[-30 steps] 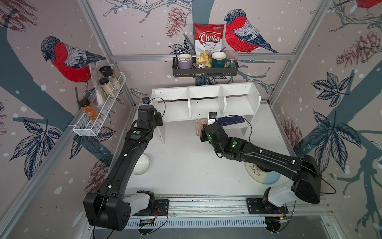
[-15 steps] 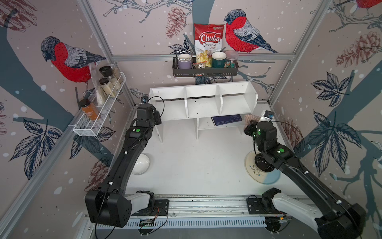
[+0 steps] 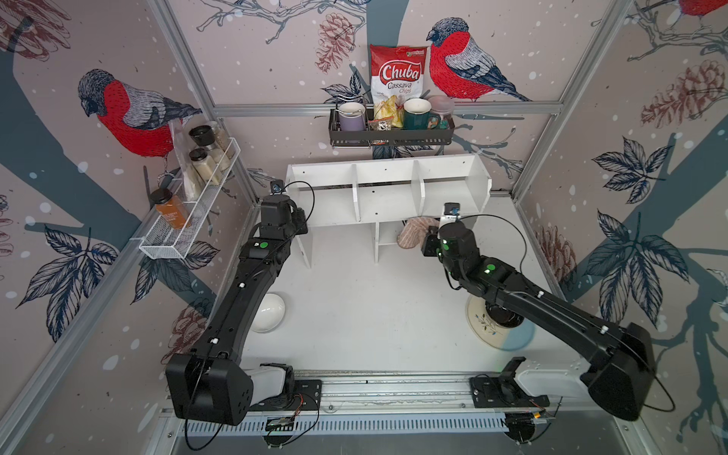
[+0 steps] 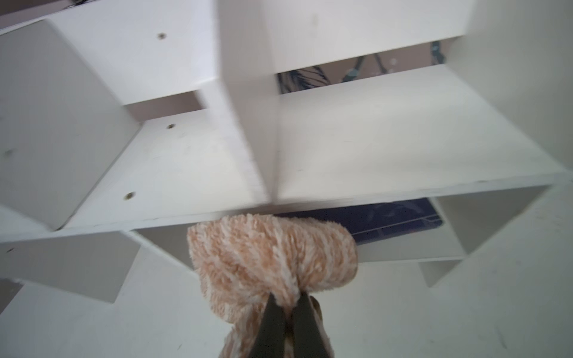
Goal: Wipe the bookshelf clean with a cloth
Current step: Wipe the dust from the shelf.
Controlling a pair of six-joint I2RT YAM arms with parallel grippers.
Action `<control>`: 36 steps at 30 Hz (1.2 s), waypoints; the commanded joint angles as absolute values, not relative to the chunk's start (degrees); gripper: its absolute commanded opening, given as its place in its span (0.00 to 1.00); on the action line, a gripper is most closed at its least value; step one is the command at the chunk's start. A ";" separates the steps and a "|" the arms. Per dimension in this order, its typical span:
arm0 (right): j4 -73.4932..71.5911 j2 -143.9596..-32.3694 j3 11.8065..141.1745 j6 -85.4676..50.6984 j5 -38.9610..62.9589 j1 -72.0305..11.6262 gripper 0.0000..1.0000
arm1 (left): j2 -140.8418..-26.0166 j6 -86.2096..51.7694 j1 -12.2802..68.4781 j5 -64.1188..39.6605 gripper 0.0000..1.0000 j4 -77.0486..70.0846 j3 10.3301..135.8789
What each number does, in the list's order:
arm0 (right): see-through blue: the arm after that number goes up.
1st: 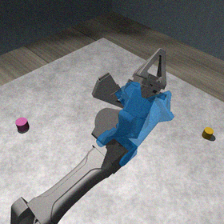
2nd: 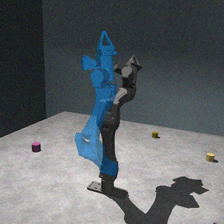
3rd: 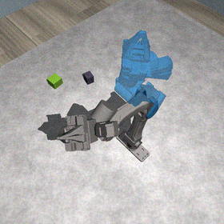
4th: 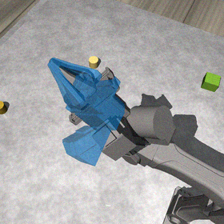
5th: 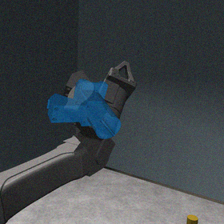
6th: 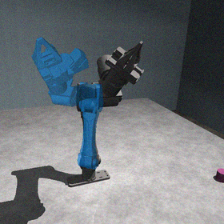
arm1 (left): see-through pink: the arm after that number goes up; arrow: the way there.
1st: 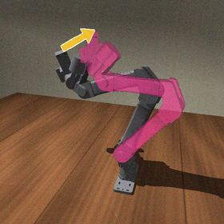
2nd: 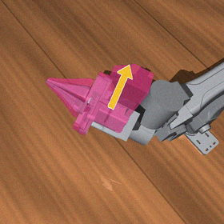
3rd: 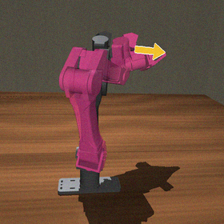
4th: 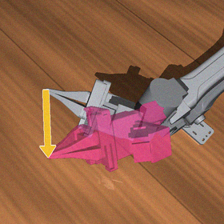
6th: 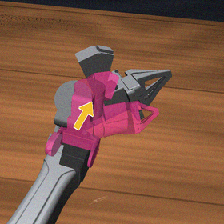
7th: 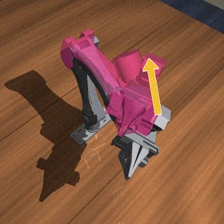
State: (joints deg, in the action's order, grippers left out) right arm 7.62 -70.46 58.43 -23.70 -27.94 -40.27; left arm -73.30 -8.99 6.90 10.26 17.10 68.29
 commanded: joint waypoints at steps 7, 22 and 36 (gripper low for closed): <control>8.28 -59.65 52.10 -24.43 -21.14 -26.91 0.00 | -74.64 -10.68 6.31 6.55 0.00 18.08 68.39; 2.12 -85.53 70.36 -19.28 -28.62 -53.39 0.00 | -77.61 -10.38 5.55 3.14 0.00 18.22 68.78; 6.29 -59.18 52.93 -24.51 -17.99 -15.87 0.00 | -77.52 -11.26 3.83 0.62 0.00 18.90 68.88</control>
